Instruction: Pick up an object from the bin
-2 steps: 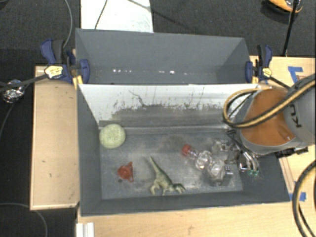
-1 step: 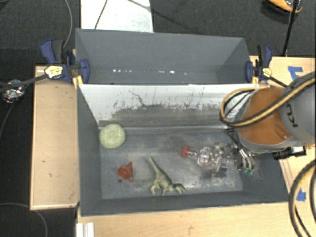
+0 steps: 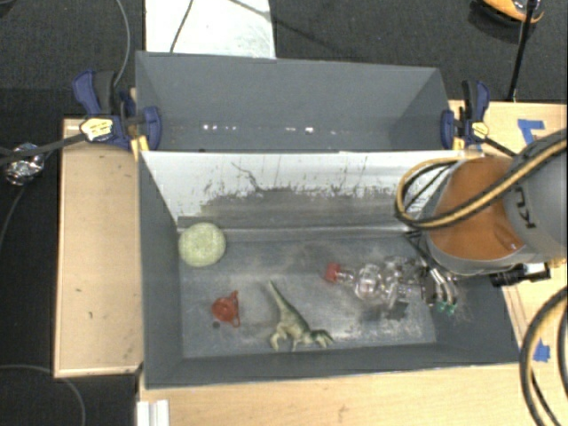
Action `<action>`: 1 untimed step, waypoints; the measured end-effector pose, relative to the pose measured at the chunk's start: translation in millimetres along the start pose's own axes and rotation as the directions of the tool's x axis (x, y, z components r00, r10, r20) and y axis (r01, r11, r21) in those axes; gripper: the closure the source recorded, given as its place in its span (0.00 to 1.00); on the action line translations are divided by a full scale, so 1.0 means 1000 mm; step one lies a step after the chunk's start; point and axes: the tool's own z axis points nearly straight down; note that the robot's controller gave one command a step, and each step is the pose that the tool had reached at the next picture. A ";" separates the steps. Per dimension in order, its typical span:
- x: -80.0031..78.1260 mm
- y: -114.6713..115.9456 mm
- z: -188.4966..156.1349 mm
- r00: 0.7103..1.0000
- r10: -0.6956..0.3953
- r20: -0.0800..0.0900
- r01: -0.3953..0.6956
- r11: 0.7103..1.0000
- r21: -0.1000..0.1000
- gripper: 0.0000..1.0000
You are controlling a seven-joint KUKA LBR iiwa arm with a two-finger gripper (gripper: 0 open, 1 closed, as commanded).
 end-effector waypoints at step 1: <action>0.000 0.000 0.000 1.000 -0.005 0.000 0.005 1.000 0.000 1.00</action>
Offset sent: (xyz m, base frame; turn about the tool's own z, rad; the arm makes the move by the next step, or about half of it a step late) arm 0.0000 0.0000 0.0000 0.0000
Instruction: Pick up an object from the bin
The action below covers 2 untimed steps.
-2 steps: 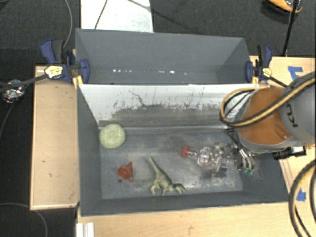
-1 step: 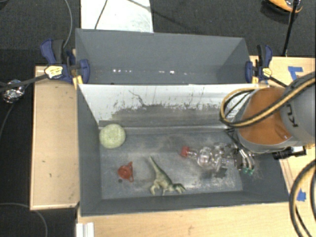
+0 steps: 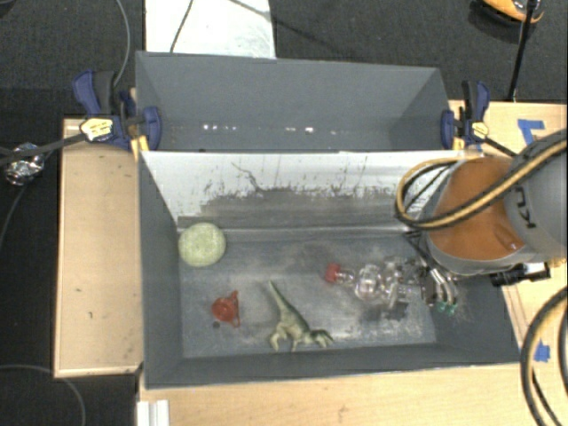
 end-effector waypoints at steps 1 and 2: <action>0.000 0.000 0.000 1.000 -0.004 0.000 0.004 1.000 0.000 1.00; 0.000 0.000 0.000 1.000 -0.008 0.000 0.008 1.000 0.000 1.00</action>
Offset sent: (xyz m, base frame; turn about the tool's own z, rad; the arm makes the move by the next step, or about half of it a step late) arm 0.0000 0.0000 0.0000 0.0000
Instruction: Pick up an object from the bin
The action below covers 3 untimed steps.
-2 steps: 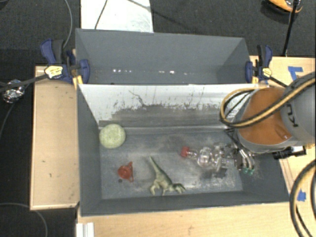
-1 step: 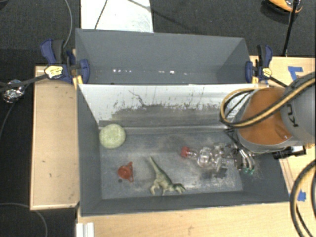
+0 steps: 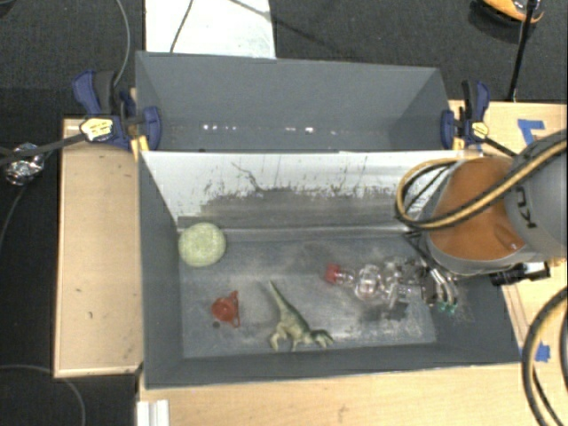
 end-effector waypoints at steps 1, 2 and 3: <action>0.000 0.000 0.000 1.000 -0.003 0.000 0.003 1.000 0.000 1.00; 0.000 0.000 0.000 1.000 -0.006 0.000 0.006 1.000 0.000 1.00; 0.000 0.000 0.000 1.000 0.015 0.000 -0.015 1.000 0.000 1.00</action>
Offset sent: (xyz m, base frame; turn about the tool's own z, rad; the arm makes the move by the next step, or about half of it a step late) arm 0.0000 0.0000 0.0000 0.0000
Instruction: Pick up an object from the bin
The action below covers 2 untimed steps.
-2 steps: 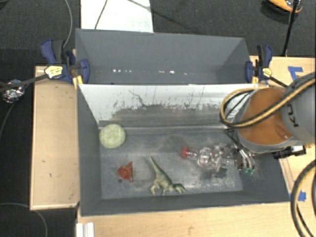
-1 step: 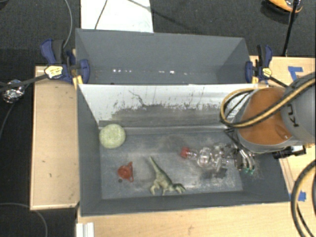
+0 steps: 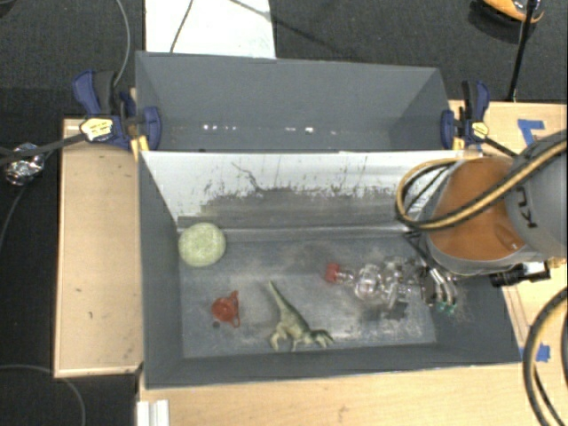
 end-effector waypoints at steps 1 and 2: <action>0.000 0.000 0.000 1.000 -0.003 0.000 0.003 1.000 0.000 1.00; 0.000 0.000 0.000 1.000 -0.005 0.000 0.005 1.000 0.000 1.00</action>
Offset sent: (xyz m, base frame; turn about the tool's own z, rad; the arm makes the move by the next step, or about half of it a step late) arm 0.0000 0.0000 0.0000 0.0000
